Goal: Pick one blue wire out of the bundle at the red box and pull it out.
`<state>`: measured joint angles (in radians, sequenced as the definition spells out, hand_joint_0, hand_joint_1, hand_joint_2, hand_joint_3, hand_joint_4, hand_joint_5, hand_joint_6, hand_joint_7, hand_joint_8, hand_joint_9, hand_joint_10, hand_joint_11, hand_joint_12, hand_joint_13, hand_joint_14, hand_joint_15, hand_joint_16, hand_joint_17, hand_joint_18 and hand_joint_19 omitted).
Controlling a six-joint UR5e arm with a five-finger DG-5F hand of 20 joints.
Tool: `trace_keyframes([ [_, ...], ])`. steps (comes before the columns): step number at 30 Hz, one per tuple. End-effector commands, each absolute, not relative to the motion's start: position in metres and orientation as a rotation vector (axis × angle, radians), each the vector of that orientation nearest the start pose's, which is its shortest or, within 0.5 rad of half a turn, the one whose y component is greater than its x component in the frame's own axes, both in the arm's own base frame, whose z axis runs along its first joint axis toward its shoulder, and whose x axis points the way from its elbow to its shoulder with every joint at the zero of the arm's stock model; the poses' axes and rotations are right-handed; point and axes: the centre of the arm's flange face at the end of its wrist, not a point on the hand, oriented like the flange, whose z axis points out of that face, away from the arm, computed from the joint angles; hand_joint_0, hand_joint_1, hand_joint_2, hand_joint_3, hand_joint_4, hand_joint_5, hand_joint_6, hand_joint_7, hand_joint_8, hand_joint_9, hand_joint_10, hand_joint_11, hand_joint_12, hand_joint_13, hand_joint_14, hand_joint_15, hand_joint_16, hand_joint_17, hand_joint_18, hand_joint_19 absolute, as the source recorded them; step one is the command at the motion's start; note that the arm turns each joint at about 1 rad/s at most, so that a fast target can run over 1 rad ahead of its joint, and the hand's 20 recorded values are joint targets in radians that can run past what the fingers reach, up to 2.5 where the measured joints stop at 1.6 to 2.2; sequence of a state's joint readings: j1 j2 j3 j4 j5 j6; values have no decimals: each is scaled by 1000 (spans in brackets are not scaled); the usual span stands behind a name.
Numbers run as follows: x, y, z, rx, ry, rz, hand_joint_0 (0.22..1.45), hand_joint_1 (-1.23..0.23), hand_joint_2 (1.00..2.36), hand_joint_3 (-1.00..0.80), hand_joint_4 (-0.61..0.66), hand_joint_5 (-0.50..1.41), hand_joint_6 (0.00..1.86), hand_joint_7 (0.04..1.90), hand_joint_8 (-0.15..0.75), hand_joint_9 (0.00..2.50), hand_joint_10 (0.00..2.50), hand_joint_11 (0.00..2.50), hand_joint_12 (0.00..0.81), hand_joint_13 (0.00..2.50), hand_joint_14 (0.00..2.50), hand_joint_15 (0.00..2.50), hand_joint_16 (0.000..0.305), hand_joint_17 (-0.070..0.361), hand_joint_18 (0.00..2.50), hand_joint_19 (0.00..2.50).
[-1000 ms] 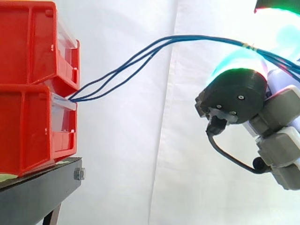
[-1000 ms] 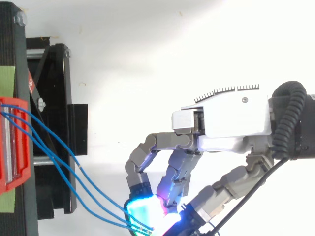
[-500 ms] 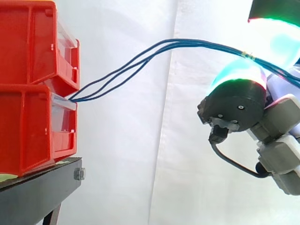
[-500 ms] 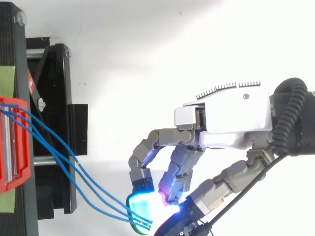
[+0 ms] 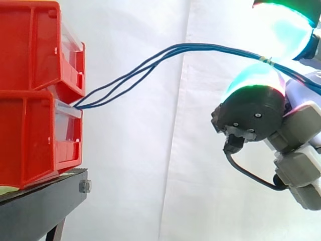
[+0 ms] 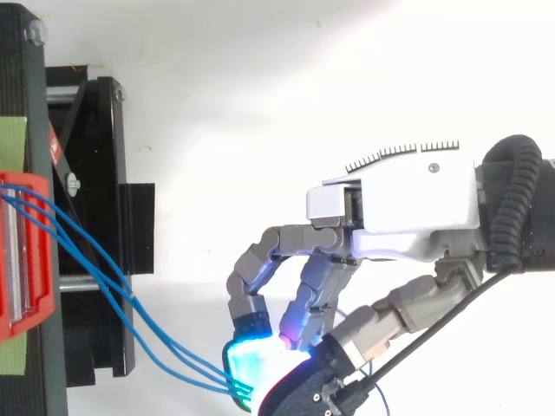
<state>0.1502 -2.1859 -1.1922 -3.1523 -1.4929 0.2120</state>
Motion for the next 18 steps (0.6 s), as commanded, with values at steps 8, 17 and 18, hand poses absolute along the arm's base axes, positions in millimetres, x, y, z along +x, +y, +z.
trace_keyframes([
  [8, 705, -51, 306, 1533, 1330, 1226, 703, -818, 1011, -350, 101, -181, 974, 1084, 349, 980, 12, 880, 426, 931, 21, 612, 52, 116, 827, 531],
  [17, 698, -63, 308, 1559, 1338, 1194, 781, -806, 1011, -355, 46, -202, 994, 1168, 348, 967, 13, 880, 423, 938, 20, 596, 50, 112, 860, 532],
  [18, 698, -64, 309, 1559, 1335, 1194, 784, -805, 1010, -359, 49, -203, 993, 1177, 348, 967, 15, 880, 422, 939, 20, 594, 50, 112, 862, 529],
])
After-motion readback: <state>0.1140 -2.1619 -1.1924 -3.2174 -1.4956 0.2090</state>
